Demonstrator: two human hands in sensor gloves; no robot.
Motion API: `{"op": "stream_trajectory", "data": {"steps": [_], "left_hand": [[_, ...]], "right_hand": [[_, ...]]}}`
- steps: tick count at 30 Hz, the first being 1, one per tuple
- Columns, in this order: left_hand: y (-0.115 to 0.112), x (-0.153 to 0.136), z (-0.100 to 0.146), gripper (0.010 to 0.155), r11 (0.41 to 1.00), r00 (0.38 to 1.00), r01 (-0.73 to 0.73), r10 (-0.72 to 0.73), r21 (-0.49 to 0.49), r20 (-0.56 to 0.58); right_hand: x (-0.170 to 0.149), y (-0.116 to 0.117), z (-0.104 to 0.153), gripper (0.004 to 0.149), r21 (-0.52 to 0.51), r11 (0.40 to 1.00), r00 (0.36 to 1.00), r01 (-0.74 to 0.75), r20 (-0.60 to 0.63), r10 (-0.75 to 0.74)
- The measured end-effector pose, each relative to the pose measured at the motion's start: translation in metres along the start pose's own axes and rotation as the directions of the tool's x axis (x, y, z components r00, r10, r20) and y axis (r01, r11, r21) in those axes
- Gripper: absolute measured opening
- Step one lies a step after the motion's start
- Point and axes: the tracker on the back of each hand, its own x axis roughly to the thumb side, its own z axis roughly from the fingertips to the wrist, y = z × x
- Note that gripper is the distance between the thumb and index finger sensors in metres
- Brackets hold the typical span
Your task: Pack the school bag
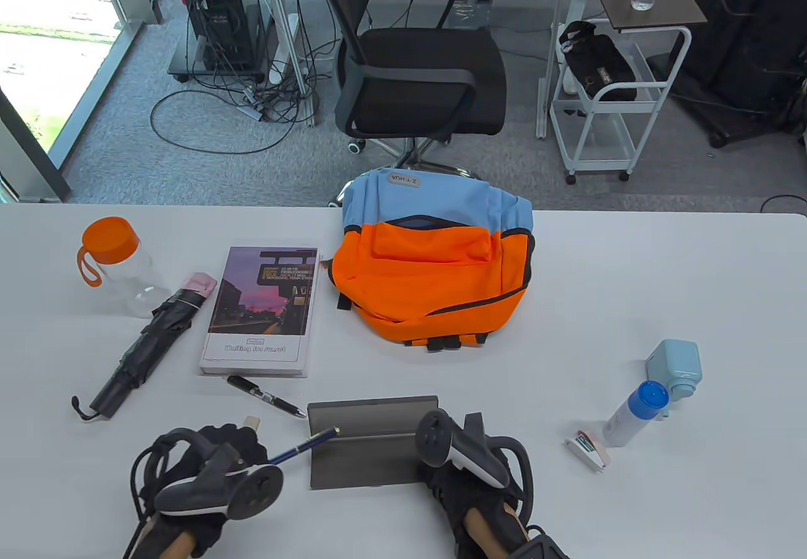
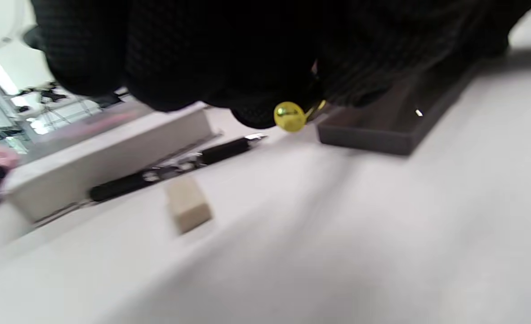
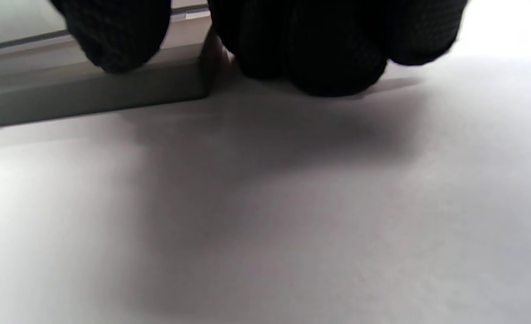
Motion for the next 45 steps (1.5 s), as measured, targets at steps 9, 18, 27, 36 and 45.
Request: {"op": "stream_trajectory", "data": {"steps": [9, 18, 27, 36, 45], "left_hand": [[0.013, 0.008, -0.032, 0.048, 0.988, 0.999, 0.028, -0.024, 0.15, -0.03], [-0.017, -0.099, -0.022, 0.059, 0.983, 0.862, -0.18, 0.171, 0.027, -0.477], [-0.049, -0.065, -0.041, 0.06, 0.956, 0.896, -0.256, 0.178, -0.145, -0.406], [0.006, 0.006, -0.037, 0.059, 0.98, 0.986, -0.165, 0.16, 0.115, 0.051], [0.023, -0.044, -0.033, 0.052, 0.953, 0.969, -0.123, 0.176, 0.277, -0.175]], "right_hand": [[0.0, 0.001, 0.001, 0.069, -0.012, 1.0, 1.0, -0.005, 0.005, 0.005], [0.0, 0.001, 0.0, 0.069, -0.002, 1.0, 1.0, 0.0, 0.004, 0.0], [0.0, 0.001, 0.0, 0.069, 0.0, 1.0, 1.0, 0.001, 0.007, -0.001], [0.0, 0.001, 0.0, 0.069, 0.003, 1.0, 1.0, 0.002, 0.014, -0.002], [0.0, 0.001, 0.0, 0.069, -0.001, 1.0, 1.0, -0.007, 0.02, 0.007]]}}
